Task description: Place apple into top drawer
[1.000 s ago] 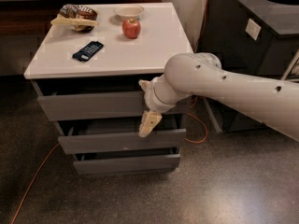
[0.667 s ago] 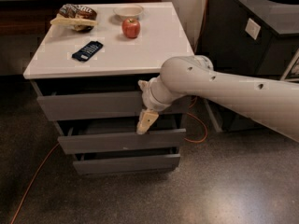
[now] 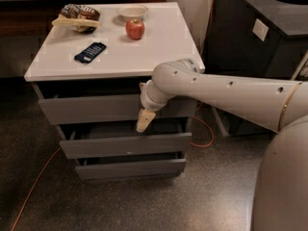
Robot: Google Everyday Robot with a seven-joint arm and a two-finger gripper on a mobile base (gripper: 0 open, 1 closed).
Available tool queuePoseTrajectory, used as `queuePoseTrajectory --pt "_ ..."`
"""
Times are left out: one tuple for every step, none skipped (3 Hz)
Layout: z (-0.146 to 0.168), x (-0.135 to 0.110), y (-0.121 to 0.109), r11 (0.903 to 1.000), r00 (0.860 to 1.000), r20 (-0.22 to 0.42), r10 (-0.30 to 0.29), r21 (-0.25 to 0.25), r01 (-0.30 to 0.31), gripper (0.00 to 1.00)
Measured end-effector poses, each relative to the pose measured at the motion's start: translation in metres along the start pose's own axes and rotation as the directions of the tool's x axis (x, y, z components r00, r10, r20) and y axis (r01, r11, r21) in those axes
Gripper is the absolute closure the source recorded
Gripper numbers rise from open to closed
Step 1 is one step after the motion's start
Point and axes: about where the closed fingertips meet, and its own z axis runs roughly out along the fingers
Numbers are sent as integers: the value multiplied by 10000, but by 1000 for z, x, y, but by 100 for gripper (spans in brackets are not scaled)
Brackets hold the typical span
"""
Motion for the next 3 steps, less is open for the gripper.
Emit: queuePoseTrajectory --pt "23 -1 -12 10000 9998 -175 -39 -75 38 0" --pt "38 0 -20 9999 9993 -369 65 -151 -70 13" --pt "40 0 -18 9990 9988 -308 391 -224 -398 43"
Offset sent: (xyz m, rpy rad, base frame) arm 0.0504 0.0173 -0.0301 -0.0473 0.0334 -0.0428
